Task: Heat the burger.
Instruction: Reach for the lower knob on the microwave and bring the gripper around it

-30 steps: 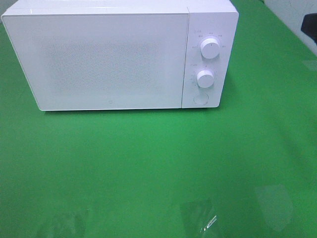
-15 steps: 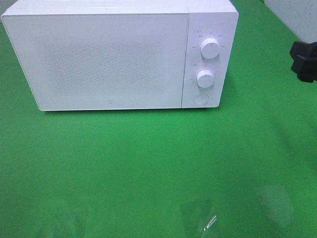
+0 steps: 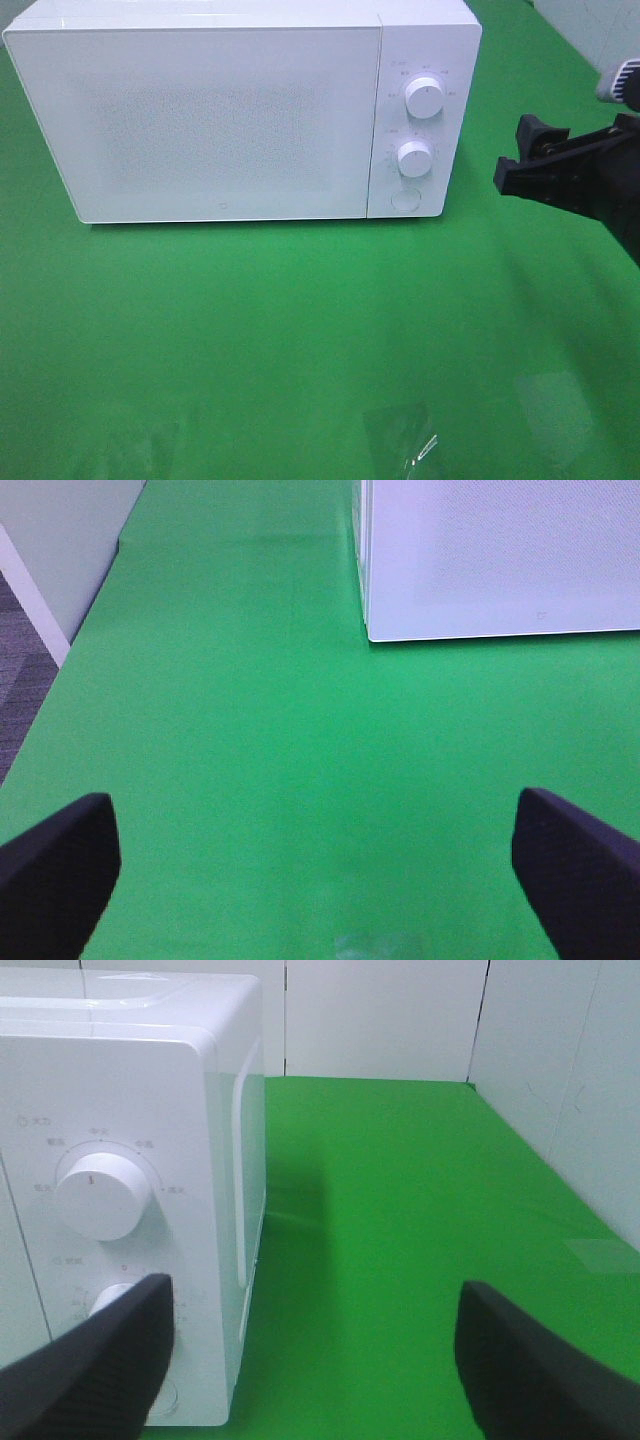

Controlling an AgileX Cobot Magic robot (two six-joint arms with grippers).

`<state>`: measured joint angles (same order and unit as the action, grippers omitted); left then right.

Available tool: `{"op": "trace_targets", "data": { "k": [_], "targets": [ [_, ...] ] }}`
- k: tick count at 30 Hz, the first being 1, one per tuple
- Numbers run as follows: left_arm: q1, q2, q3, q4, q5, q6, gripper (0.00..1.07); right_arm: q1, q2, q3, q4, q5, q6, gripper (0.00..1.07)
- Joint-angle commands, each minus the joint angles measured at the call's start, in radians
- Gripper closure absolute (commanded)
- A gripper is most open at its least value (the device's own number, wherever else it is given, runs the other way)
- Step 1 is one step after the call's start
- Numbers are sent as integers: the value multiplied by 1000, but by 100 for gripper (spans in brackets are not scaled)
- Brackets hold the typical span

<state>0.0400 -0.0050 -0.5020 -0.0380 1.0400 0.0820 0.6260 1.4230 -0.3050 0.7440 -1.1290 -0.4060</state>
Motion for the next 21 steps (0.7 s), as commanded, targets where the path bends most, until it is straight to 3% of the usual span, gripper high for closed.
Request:
{"op": "trace_targets", "data": {
  "k": [1, 9, 21],
  "targets": [
    [4, -24, 3, -8, -3, 2, 7, 71, 47, -2, 67, -97, -7, 31],
    [4, -24, 3, -8, -3, 2, 7, 197, 152, -76, 167, -123, -15, 31],
    [4, -24, 3, -7, -3, 2, 7, 215, 273, -168, 166, -131, -10, 31]
  ]
}}
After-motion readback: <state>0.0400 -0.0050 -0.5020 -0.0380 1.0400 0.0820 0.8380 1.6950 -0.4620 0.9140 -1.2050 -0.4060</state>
